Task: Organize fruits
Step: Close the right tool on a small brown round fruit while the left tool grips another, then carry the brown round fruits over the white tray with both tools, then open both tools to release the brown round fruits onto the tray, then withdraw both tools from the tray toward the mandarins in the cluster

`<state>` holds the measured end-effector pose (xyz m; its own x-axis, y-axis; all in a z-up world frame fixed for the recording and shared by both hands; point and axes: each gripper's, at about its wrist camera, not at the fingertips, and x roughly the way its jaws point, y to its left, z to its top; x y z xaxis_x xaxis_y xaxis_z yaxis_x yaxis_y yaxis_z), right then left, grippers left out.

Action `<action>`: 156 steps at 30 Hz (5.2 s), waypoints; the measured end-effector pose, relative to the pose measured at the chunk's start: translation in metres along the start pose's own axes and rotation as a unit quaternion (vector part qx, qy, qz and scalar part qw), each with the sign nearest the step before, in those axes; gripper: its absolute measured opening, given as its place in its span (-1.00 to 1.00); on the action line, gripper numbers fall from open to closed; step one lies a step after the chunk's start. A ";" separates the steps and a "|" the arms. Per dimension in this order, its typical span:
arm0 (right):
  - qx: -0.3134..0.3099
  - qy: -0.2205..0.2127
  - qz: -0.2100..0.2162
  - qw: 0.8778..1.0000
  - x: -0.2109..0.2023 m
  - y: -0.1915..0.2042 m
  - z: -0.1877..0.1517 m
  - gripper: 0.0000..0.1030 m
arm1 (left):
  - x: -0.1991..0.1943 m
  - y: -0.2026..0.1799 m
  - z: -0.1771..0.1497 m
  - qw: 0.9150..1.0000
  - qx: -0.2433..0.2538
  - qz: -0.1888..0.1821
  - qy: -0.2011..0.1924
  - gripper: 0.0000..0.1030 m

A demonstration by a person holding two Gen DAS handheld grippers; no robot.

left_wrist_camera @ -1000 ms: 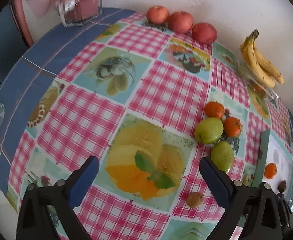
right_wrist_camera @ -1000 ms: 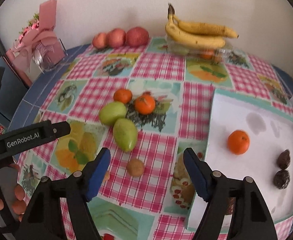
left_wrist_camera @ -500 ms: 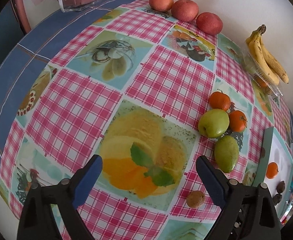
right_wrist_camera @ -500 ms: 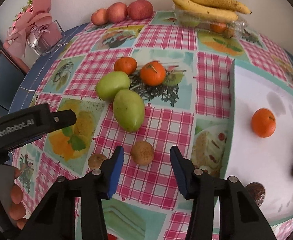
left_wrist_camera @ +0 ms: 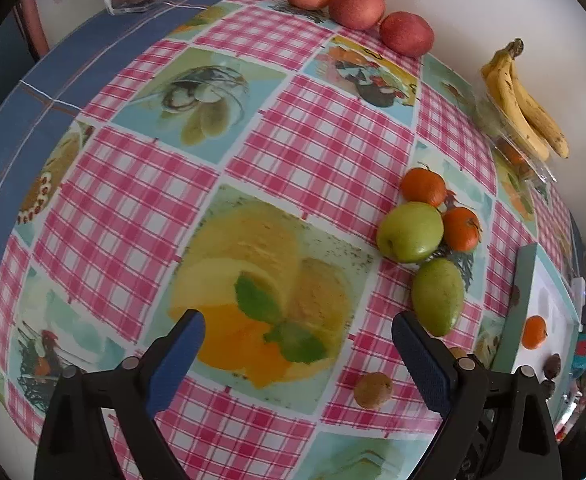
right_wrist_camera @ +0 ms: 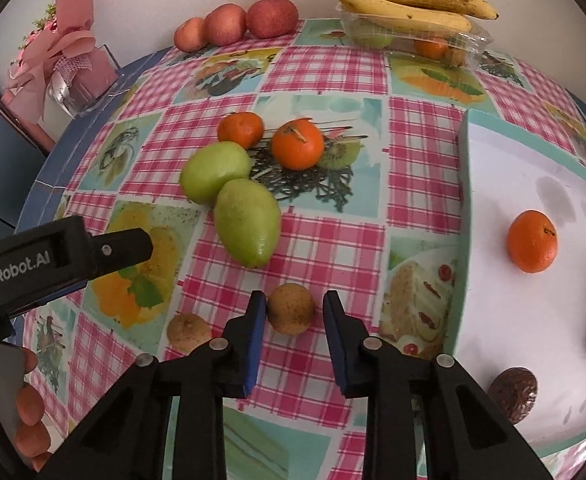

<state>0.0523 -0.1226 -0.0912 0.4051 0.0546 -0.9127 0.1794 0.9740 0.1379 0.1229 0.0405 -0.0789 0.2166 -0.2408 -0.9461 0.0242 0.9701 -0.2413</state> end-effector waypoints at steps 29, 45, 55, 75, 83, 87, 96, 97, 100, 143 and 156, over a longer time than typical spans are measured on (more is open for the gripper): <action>0.068 -0.062 0.004 0.996 -0.055 -0.050 0.011 -0.49 | 0.021 -0.050 -0.028 0.992 0.100 -0.018 0.070 -0.05; 0.083 -0.078 0.011 0.993 -0.069 -0.058 0.012 -0.49 | 0.017 -0.074 -0.040 0.988 0.143 -0.009 0.052 -0.46; 0.097 -0.081 -0.008 0.992 -0.074 -0.072 0.011 -0.49 | -0.011 -0.076 -0.028 0.990 0.138 -0.026 0.002 -0.46; 0.180 -0.094 -0.103 0.974 -0.098 -0.165 -0.006 -0.49 | -0.038 -0.151 -0.048 0.975 0.207 -0.067 -0.049 -0.46; 0.192 -0.109 -0.117 0.968 -0.106 -0.182 0.003 -0.49 | -0.034 -0.196 -0.052 0.962 0.239 -0.106 -0.072 -0.46; 0.195 -0.112 -0.119 0.967 -0.108 -0.187 0.012 -0.49 | -0.028 -0.218 -0.058 0.954 0.263 -0.121 -0.076 -0.46; 0.202 -0.117 -0.125 0.964 -0.107 -0.205 0.027 -0.48 | 0.006 -0.247 -0.071 0.948 0.294 -0.118 -0.038 -0.46; 0.204 -0.116 -0.124 0.964 -0.105 -0.207 0.028 -0.48 | 0.010 -0.248 -0.071 0.948 0.295 -0.117 -0.034 -0.46; 0.202 -0.109 -0.126 0.965 -0.098 -0.212 0.030 -0.48 | 0.017 -0.251 -0.074 0.947 0.301 -0.110 -0.025 -0.46; 0.213 -0.050 -0.140 0.966 -0.063 -0.235 0.023 0.13 | 0.018 -0.257 -0.075 0.940 0.332 -0.081 -0.019 0.27; 0.204 -0.065 -0.176 0.961 -0.093 -0.233 0.025 0.54 | -0.004 -0.217 -0.042 0.958 0.274 0.032 -0.077 0.70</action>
<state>-0.0045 -0.3599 -0.0286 0.3580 -0.3158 -0.8787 0.6513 0.7588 -0.0073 0.0762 -0.1702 -0.0318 0.3756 -0.2139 -0.9018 0.5062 0.8624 0.0062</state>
